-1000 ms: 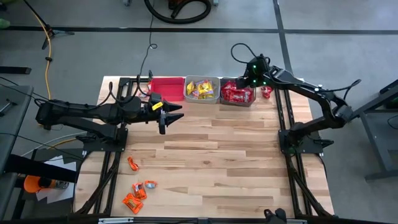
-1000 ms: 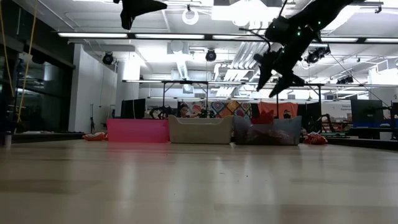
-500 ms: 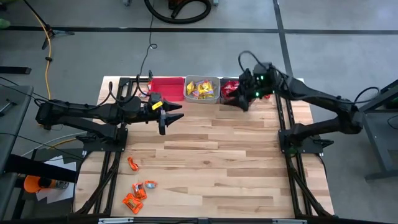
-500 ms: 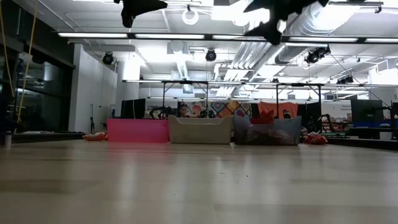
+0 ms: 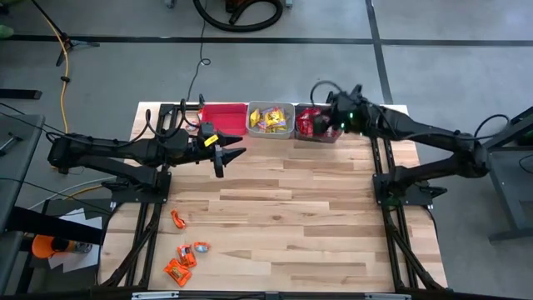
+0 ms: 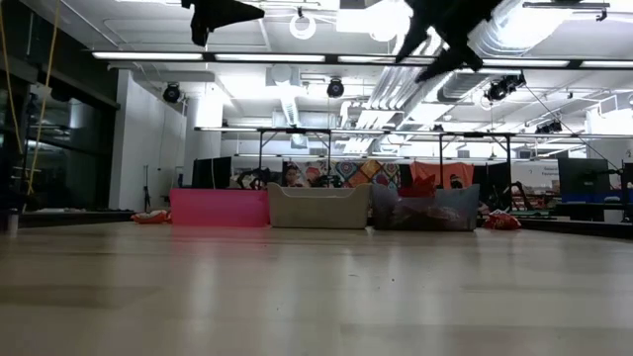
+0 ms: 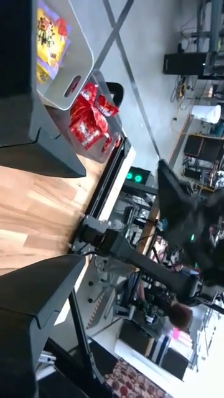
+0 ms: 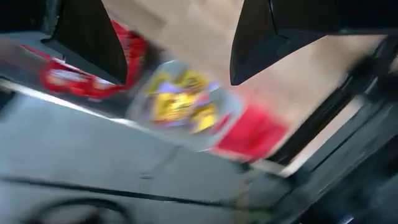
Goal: Sort candy
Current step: Put the red candy into the black bin
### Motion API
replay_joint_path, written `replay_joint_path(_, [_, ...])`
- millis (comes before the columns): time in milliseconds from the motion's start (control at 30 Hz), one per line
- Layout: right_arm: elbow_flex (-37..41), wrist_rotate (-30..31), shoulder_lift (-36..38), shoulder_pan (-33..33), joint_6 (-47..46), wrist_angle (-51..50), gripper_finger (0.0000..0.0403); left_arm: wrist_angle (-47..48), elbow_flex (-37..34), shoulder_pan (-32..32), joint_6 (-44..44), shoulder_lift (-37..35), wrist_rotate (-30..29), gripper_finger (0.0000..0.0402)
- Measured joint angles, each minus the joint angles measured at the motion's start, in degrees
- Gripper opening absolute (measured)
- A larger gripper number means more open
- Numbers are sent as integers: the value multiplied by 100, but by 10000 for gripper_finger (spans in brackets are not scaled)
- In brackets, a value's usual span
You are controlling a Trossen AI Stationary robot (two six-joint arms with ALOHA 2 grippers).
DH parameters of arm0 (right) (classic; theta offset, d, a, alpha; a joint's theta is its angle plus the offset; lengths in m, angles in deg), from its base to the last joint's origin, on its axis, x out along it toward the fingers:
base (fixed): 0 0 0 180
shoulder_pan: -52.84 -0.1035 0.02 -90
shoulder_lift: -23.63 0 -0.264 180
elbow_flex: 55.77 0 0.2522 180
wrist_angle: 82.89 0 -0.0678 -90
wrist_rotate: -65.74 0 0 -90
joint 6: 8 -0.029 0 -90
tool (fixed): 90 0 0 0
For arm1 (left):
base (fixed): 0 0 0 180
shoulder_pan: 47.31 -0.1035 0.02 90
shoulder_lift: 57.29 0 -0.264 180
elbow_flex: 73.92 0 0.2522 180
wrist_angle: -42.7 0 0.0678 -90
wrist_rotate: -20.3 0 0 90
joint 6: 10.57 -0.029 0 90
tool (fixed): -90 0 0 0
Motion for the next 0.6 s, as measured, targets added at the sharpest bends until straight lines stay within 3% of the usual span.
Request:
replay_joint_path(367, [0,-120,-844,3112,-1766,-1384,277,2,0,0,97,0,281,202])
replay_joint_path(600, [0,-877,-2004,4176,-1441,-1406,277,4,0,0,183,0,-64,202])
